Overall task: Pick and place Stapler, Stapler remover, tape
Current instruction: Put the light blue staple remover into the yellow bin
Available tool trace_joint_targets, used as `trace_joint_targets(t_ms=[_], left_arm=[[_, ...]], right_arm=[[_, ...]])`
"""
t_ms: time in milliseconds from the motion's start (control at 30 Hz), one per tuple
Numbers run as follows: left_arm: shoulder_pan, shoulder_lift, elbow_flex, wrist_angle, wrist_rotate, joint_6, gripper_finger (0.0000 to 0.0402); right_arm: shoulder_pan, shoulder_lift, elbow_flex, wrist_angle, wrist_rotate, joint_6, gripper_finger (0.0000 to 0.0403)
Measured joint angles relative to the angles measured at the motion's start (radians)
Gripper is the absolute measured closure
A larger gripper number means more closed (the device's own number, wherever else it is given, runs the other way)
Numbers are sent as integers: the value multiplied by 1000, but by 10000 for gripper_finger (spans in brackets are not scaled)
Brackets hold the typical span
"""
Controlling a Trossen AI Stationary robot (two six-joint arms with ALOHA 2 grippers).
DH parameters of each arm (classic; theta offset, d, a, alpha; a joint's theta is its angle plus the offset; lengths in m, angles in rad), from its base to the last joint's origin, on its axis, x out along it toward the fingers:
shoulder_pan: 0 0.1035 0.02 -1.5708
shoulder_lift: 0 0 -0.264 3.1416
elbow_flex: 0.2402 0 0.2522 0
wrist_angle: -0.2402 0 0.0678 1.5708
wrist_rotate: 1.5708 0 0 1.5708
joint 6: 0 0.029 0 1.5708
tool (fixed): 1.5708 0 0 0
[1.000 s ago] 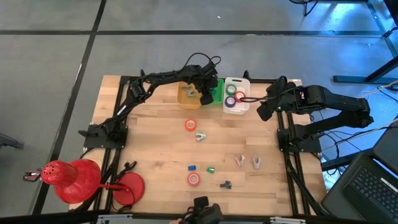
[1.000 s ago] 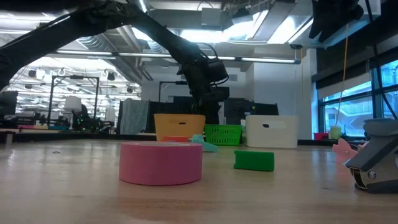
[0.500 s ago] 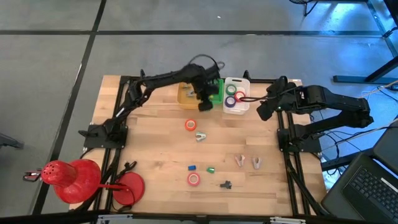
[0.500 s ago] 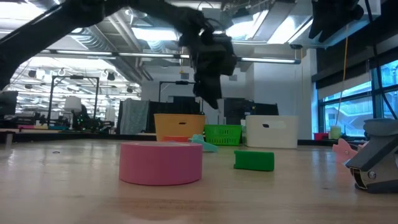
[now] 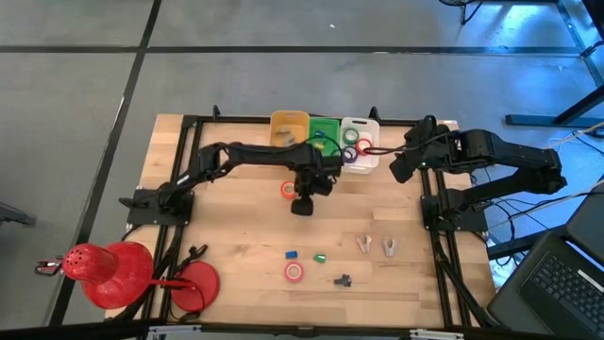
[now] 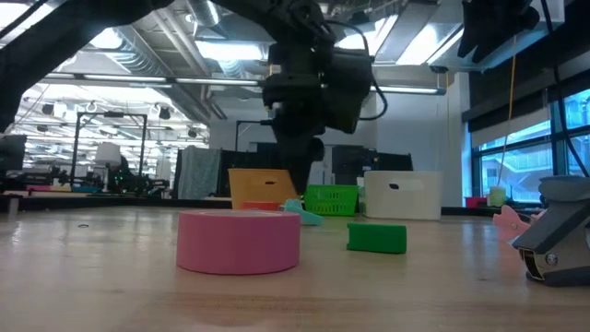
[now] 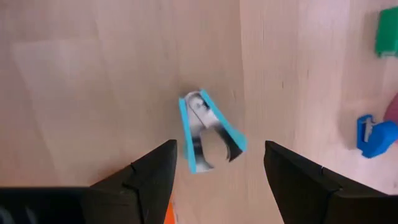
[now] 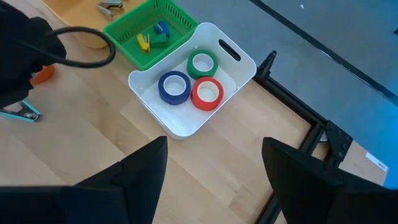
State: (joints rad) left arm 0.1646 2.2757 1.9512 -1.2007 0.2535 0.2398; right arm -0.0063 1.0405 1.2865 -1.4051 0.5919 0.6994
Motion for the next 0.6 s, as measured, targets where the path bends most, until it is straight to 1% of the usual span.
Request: trace_joint_targets(t_ms=[67, 600], left_arm=[[2, 0, -15, -8, -1, 1, 171], [69, 35, -17, 18, 10, 0, 176]], right_arm=[[0, 0, 0, 2, 0, 0, 140], [0, 0, 0, 9, 0, -5, 140]])
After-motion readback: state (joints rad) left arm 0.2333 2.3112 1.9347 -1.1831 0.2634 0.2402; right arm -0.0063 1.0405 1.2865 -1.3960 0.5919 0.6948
